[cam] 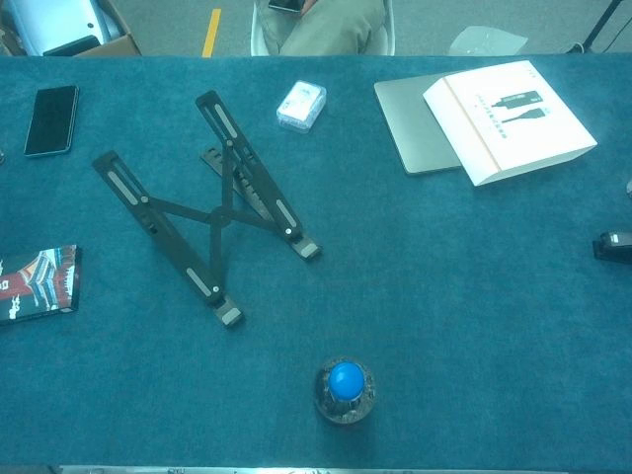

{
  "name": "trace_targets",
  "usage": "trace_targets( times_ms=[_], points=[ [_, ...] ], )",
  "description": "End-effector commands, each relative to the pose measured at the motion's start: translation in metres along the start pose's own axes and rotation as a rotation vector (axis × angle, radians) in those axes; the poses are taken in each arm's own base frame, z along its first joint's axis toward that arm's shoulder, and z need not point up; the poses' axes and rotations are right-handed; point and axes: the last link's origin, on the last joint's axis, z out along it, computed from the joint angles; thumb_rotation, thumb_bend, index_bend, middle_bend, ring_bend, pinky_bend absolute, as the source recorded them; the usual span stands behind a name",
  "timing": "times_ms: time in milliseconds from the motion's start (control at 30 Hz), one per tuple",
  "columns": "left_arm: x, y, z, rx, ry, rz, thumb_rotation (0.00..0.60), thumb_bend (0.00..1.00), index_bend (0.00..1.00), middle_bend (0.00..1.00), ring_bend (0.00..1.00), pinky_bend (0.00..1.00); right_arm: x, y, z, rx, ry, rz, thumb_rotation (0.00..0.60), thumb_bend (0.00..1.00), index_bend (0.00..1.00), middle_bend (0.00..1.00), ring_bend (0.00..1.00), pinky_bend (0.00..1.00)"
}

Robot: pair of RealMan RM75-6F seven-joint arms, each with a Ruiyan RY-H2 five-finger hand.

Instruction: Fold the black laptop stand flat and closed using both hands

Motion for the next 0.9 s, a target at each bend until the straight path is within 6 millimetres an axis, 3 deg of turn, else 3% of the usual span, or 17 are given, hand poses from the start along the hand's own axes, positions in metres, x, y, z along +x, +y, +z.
trace_targets(
  times_ms=[33, 300, 500, 900],
  points=[
    [-0.002, -0.001, 0.002, 0.014, -0.001, 0.001, 0.6, 0.25, 0.1, 0.08, 0.0, 0.05, 0.0, 0.0, 0.0, 0.0, 0.0, 0.0, 0.6, 0.21, 0.13, 0.2, 0.09, 0.09],
    [-0.004, 0.001, 0.003, -0.007, -0.028, -0.027, 0.6, 0.25, 0.1, 0.08, 0.0, 0.05, 0.002, -0.002, 0.0, 0.013, 0.001, 0.011, 0.6, 0.21, 0.13, 0.2, 0.09, 0.09],
    [-0.008, 0.006, 0.017, -0.075, -0.081, -0.019, 0.6, 0.25, 0.1, 0.08, 0.0, 0.05, 0.001, -0.006, 0.002, 0.028, 0.0, 0.013, 0.6, 0.21, 0.13, 0.2, 0.09, 0.09],
    [-0.015, 0.038, 0.053, -0.194, -0.369, -0.273, 0.6, 0.25, 0.1, 0.08, 0.0, 0.05, -0.006, -0.012, 0.014, 0.064, -0.016, 0.024, 0.6, 0.21, 0.13, 0.2, 0.09, 0.09]
  ],
)
